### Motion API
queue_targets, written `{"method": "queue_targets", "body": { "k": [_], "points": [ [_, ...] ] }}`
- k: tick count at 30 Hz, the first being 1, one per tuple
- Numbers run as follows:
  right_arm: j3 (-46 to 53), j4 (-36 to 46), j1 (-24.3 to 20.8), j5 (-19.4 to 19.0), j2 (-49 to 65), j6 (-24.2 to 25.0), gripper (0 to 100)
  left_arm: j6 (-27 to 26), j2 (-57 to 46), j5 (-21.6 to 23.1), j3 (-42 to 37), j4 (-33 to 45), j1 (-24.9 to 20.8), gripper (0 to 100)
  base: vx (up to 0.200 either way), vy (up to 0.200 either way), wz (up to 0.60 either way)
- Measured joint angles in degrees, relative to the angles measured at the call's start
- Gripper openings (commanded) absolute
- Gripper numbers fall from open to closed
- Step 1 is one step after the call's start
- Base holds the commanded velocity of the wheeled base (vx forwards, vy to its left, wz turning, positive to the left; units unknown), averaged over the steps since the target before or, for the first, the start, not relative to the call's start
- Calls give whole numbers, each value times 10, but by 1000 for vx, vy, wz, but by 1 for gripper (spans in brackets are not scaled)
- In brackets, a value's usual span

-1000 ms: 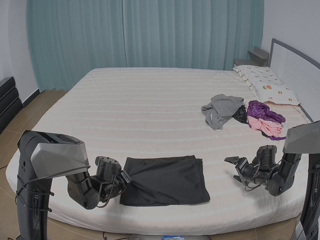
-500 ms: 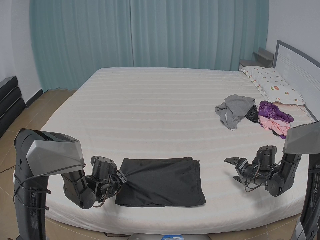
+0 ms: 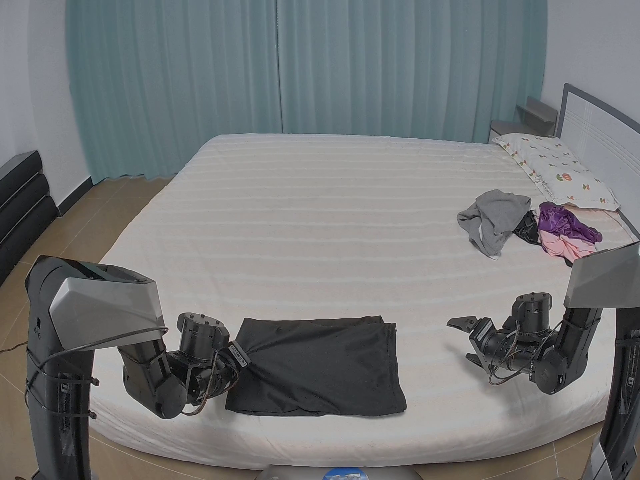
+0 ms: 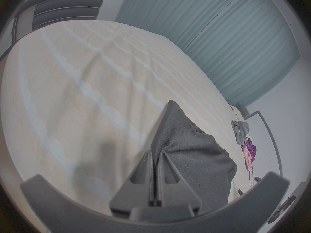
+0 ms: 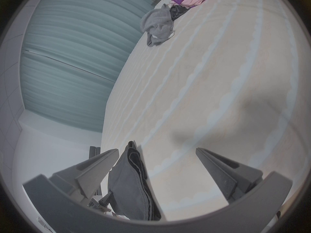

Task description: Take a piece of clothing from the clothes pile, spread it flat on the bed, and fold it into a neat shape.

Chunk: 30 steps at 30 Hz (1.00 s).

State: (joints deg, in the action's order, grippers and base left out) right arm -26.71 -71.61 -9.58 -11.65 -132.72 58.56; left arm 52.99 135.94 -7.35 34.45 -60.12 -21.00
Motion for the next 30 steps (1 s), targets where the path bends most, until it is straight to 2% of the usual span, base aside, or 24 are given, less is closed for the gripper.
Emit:
{"method": "queue_targets", "body": {
  "k": [9,22,23,30],
  "points": [
    [0,0,0,0,0,0,100,-1,0,-2,-2,2,0,0,0,200,0],
    [0,0,-3,1,-1,-1,100,-3,0,-3,-5,6,-6,0,0,0,0],
    [0,0,-3,1,-1,-1,100,-2,0,-3,-6,6,-7,100,0,0,0],
    [0,0,-2,1,-1,-1,100,-1,-4,-3,-20,5,-12,100,0,0,0]
  ]
}}
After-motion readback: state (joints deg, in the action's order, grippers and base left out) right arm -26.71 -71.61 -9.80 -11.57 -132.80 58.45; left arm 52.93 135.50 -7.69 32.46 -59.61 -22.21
